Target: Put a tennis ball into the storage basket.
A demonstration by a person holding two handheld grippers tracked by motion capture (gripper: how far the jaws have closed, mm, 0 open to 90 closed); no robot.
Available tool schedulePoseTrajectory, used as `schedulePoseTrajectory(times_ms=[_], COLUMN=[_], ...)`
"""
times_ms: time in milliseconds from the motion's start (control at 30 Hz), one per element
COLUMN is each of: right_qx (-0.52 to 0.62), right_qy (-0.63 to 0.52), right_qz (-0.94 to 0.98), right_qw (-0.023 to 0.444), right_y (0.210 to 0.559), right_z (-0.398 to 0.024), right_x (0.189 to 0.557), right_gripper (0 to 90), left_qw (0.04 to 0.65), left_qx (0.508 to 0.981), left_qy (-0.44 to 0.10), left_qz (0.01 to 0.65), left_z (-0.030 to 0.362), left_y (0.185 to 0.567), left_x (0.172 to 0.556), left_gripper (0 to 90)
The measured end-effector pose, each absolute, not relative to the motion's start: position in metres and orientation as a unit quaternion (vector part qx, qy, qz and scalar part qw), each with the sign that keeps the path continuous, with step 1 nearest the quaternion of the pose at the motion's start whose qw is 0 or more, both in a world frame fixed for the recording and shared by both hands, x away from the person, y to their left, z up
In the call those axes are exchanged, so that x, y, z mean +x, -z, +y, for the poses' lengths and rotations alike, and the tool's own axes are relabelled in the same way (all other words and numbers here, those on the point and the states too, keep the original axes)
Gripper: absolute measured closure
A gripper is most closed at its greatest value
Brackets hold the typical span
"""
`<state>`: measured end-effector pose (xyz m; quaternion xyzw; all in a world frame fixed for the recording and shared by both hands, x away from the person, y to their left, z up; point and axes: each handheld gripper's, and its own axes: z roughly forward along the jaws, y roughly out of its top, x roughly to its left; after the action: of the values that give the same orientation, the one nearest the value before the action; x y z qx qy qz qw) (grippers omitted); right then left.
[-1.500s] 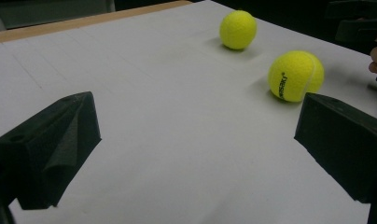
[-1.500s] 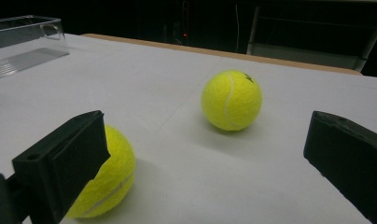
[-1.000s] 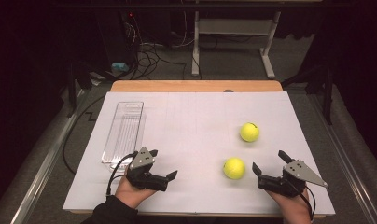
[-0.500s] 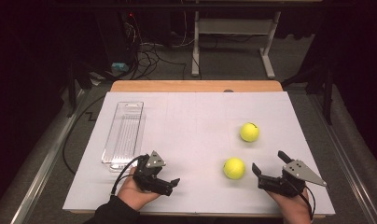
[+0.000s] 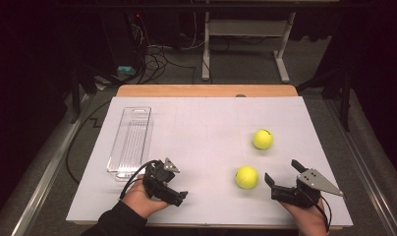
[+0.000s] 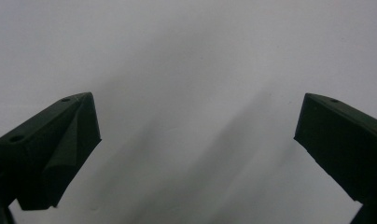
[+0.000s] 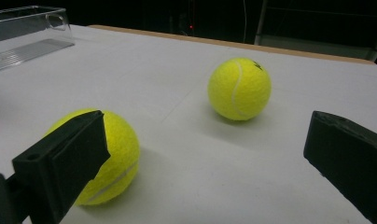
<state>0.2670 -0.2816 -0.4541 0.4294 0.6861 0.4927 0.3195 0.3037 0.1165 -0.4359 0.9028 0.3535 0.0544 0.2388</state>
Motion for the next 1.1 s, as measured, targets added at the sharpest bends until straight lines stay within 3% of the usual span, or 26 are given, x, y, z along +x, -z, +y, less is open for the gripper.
schedulePoseTrajectory(times_ms=[433,1100], right_qx=[0.423,0.411], right_qy=[-0.494,-0.484], right_qz=[0.691,0.715], right_qw=[0.316,0.29], right_y=[0.454,0.455], right_z=[-0.278,-0.262], right_x=[0.265,0.264], right_gripper=[0.0,0.0], left_qw=[0.158,0.132], left_qx=[0.922,0.928], left_qy=[-0.016,-0.005], left_qz=[0.353,0.349], left_z=[0.101,0.092], left_y=[0.421,0.425], left_x=[0.326,0.329], left_gripper=[0.8,0.6])
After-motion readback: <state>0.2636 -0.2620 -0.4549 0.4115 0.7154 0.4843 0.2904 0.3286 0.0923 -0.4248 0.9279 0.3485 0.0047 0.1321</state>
